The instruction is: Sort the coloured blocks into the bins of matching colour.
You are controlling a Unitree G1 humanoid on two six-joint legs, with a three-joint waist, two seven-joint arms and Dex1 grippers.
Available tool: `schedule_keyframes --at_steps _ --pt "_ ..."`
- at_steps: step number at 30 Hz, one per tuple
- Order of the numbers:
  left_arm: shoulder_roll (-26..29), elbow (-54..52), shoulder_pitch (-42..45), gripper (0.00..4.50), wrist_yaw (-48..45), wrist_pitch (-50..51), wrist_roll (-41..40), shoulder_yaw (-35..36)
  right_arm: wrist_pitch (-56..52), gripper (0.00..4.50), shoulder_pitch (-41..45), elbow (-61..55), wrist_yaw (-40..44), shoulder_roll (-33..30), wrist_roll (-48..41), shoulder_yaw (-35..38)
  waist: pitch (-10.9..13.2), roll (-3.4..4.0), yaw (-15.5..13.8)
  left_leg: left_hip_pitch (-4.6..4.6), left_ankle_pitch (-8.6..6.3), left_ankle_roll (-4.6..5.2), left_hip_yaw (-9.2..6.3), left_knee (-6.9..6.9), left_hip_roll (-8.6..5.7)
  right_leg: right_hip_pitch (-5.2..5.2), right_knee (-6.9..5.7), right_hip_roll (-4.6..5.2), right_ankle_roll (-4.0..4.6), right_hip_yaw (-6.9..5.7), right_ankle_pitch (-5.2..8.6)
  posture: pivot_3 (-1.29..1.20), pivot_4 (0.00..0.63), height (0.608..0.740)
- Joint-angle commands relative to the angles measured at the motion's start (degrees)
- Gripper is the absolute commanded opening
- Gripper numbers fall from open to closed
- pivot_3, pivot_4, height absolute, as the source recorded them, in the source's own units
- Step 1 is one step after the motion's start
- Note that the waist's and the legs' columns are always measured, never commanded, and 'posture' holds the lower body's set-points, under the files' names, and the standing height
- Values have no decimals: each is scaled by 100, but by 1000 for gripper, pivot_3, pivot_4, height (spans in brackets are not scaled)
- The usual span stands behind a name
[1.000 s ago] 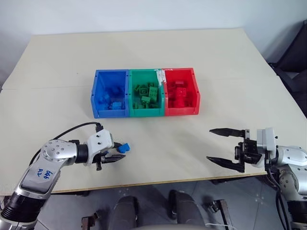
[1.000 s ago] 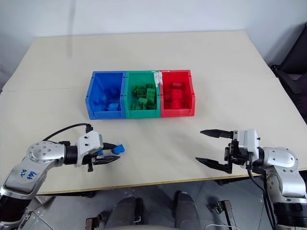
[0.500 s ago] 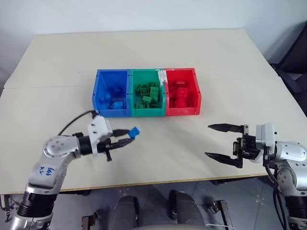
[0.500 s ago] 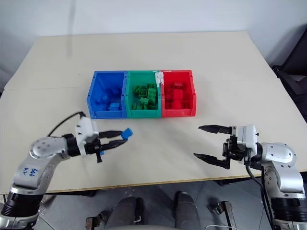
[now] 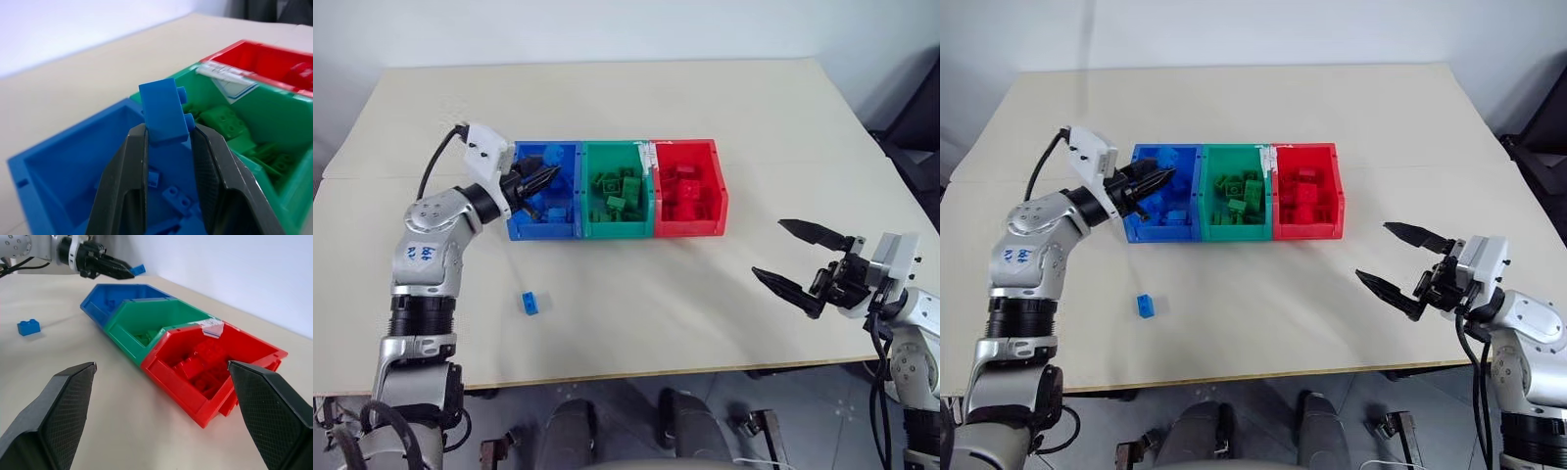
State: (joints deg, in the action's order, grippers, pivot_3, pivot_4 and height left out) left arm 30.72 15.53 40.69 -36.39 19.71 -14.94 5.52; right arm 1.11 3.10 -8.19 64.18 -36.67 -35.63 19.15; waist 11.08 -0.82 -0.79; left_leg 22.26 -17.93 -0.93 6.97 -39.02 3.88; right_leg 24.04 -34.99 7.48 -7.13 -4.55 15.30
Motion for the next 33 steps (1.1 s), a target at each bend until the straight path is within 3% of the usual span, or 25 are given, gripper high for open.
schedule_keyframes --at_steps 1,9,13,16,22,29,33 --pt "52 79 228 1645 -57 -47 -35 116 13 4500 -45 -325 -137 56 -162 139 1 -1 6 1 -1 0 0 0 0 0 1 -1 0 0 0 0 150 740" --pt "574 -627 -464 4063 -662 -216 -319 506 -64 4500 235 -210 28 59 -204 -120 0 -1 76 1 -2 1 1 1 2 0 1 0 0 1 0 0 150 740" --pt "1060 -1136 -1558 4063 -1372 -548 -737 1173 -84 4500 516 46 405 41 -120 -407 1 0 140 -3 -2 1 3 5 5 1 1 -1 0 1 0 0 150 740" --pt "1277 -1218 -2436 4474 -1767 -1227 -837 1722 -96 4500 707 248 677 48 -84 -609 1 0 163 -4 -4 2 4 6 8 1 1 0 2 1 1 0 150 740" --pt "1495 -1133 -4505 4474 -2340 -2170 -828 2752 -28 4500 1133 663 1510 63 43 -1208 0 -1 179 -5 -16 13 2 4 9 4 14 9 10 -3 5 0 150 740" --pt "1586 -676 -5675 4474 -2999 -2658 -842 3091 -85 4500 1321 844 2022 -3 82 -1444 -1 -2 114 -4 -34 14 9 3 12 20 6 15 16 -7 8 0 150 740" --pt "1551 -783 -5738 4474 -3080 -2774 -913 2949 -141 4500 1304 832 2104 -45 85 -1404 -1 -3 94 0 -42 8 28 4 28 41 -7 8 28 -14 15 0 150 740"
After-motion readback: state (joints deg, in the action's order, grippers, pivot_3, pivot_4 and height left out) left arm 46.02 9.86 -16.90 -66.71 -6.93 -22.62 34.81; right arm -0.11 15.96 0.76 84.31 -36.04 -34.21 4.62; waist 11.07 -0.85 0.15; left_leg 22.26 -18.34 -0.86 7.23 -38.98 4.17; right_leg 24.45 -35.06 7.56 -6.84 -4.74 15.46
